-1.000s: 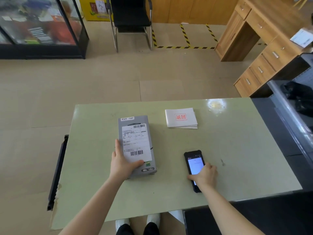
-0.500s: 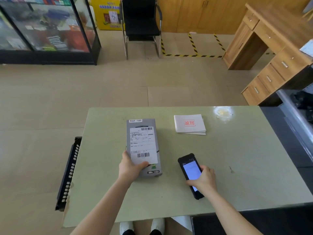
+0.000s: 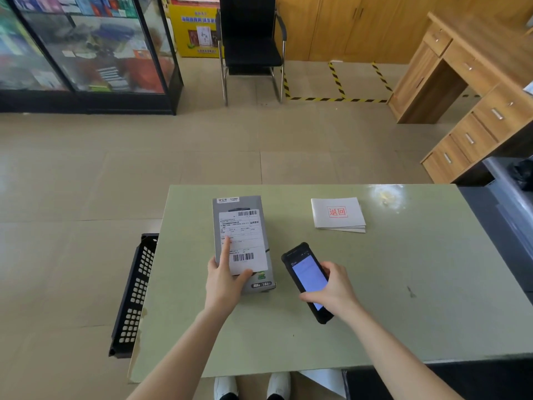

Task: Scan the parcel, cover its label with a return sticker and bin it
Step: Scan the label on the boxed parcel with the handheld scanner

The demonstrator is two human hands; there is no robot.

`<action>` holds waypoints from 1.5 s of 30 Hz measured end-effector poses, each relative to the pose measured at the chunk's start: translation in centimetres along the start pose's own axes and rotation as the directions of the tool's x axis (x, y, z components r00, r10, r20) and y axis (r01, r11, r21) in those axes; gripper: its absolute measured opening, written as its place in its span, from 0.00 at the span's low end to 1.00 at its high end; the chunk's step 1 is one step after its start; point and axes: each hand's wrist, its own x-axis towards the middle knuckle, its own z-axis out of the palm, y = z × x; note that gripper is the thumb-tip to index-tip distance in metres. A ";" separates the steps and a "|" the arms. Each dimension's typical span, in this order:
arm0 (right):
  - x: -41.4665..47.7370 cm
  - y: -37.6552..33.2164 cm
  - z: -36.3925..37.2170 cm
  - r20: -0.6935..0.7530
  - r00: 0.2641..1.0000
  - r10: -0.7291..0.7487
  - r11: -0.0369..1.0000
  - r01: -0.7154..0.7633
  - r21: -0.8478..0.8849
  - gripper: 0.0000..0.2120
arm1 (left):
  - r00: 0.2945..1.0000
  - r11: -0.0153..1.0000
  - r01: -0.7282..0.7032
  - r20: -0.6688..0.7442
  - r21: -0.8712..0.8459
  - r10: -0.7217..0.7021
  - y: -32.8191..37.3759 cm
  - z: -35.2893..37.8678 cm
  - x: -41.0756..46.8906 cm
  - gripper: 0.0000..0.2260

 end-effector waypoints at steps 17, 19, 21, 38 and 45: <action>-1.5 -0.2 -3.8 -0.039 0.999 0.030 0.991 -0.035 -0.126 0.38 | 0.931 0.705 -0.363 0.255 0.609 0.259 0.3 -3.2 0.2 0.27; -1.9 -0.2 -4.0 -0.022 1.000 0.019 0.988 -0.022 -0.151 0.38 | 0.908 0.617 -0.415 0.261 0.669 0.327 0.7 -4.8 2.2 0.33; -2.2 -0.2 -3.9 0.003 1.000 0.008 0.985 -0.007 -0.171 0.37 | 0.893 0.530 -0.442 0.303 0.724 0.333 1.3 -5.7 4.3 0.43; -3.0 -0.4 -3.3 0.047 0.997 0.057 0.974 -0.045 -0.223 0.40 | 0.636 0.163 -0.772 0.750 0.615 0.181 5.3 -6.2 12.4 0.61; -3.2 -0.7 -3.7 0.047 0.998 0.041 0.957 -0.025 -0.290 0.42 | 0.652 0.192 -0.758 0.730 0.623 0.206 4.8 -7.3 11.0 0.58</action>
